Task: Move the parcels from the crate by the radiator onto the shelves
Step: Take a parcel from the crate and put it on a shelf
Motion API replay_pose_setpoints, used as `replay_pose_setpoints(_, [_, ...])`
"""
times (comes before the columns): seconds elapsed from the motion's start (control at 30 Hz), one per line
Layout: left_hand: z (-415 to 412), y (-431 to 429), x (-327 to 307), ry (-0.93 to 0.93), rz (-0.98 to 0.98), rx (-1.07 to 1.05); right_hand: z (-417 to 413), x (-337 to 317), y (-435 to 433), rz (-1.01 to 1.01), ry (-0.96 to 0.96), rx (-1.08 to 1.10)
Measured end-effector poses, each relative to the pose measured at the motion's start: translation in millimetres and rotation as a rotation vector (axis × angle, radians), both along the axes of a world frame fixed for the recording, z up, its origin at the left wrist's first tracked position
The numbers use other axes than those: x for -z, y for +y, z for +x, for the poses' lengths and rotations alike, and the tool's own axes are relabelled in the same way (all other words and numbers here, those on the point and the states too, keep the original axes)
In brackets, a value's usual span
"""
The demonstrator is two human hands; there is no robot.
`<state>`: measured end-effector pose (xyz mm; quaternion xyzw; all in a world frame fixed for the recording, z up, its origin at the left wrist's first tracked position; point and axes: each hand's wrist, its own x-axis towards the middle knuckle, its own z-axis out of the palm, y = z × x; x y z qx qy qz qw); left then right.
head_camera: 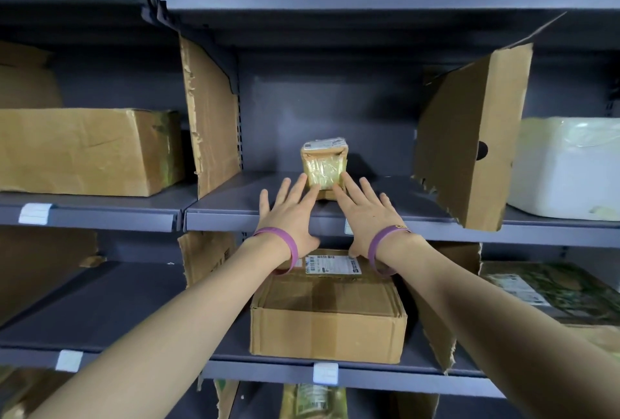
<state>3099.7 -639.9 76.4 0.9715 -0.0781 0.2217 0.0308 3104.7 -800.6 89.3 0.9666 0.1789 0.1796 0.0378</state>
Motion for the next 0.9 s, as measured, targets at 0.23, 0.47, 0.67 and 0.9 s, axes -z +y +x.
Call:
replay_pose_setpoints(0.23, [-3.7, 4.0, 8.7, -0.011, -0.029, 0.038, 2.4, 8.9, -1.0, 0.027, -0.039, -0.015])
replay_pose_setpoints(0.47, [-41.3, 14.2, 45.2, -0.195, -0.077, 0.093, -31.4, 37.1, -8.6, 0.063, -0.205, -0.115])
replay_pose_setpoints(0.67, [-67.0, 14.3, 75.7, -0.184, -0.174, 0.117, -61.5, 70.7, -5.1, 0.091, -0.281, -0.252])
replay_pose_setpoints(0.9, [-81.4, 16.9, 140.7, 0.025, -0.156, 0.068, -72.5, 146.1, -12.6, 0.065, 0.042, -0.218])
